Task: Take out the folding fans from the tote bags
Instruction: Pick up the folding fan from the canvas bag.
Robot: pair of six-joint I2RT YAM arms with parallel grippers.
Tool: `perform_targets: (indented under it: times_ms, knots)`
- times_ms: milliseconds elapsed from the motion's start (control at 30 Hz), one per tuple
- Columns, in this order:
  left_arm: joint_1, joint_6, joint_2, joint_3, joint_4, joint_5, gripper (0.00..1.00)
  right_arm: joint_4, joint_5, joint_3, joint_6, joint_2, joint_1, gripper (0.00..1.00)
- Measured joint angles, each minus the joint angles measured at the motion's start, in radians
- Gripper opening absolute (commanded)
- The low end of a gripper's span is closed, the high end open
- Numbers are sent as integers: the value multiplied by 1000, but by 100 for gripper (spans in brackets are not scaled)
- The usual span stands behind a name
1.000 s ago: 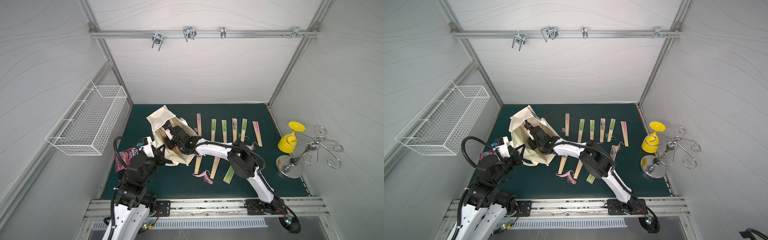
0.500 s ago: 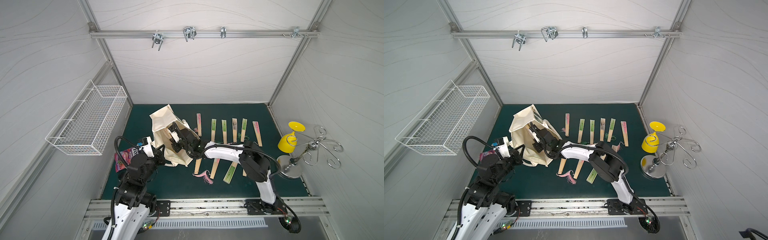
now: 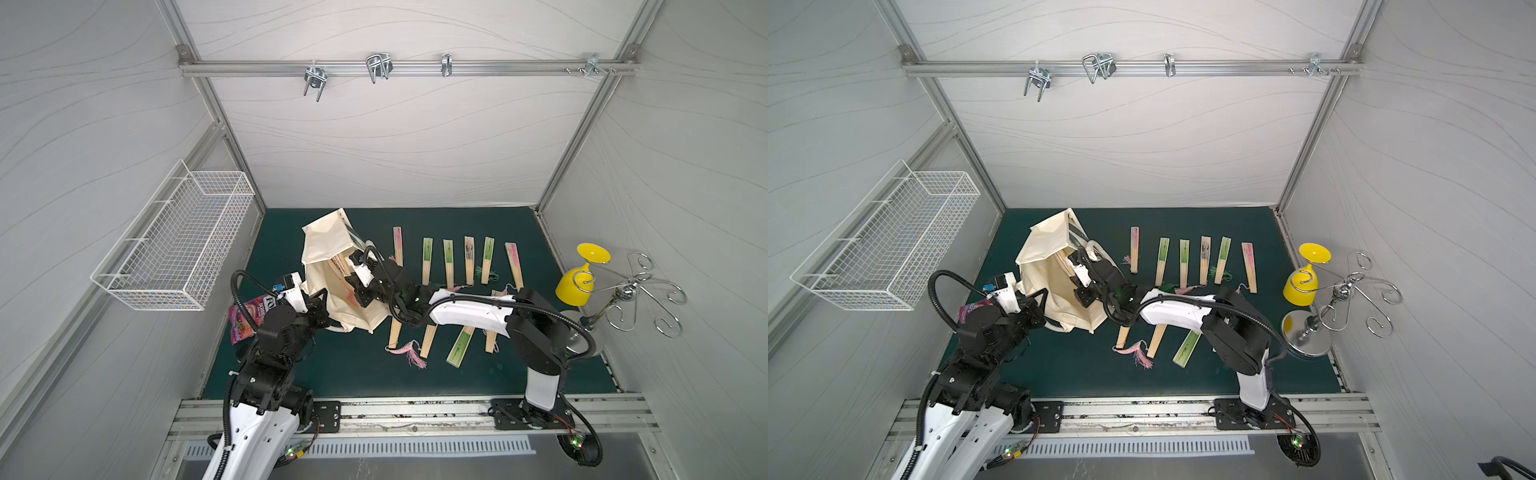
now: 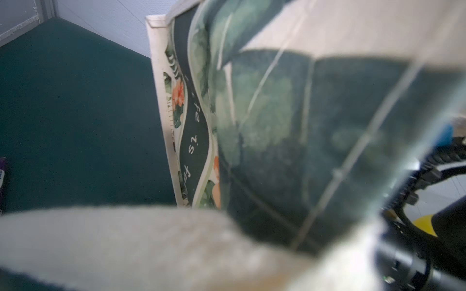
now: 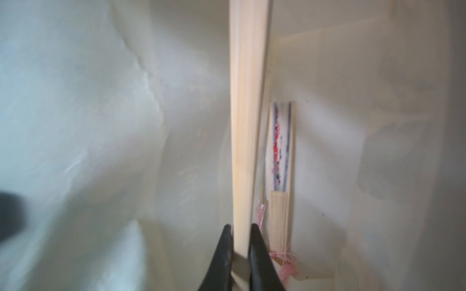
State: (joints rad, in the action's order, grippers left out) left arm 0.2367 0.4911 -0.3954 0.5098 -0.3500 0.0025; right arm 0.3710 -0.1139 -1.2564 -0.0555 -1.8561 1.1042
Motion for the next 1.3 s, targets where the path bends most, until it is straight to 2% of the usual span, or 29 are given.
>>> perform_targets:
  times_ms: [600,800,1133,1300]
  knots:
    - [0,-13,-38,2,24,-36,0,54,46,177,101,300,67,10]
    - [1,-25,-73,2,43,-69,0,56,66,189,117,441,80,3]
    - [1,-63,-112,15,52,-119,0,-1,79,191,106,601,78,3]
    - [2,-92,-117,68,-13,-154,0,-102,106,158,40,643,21,3]
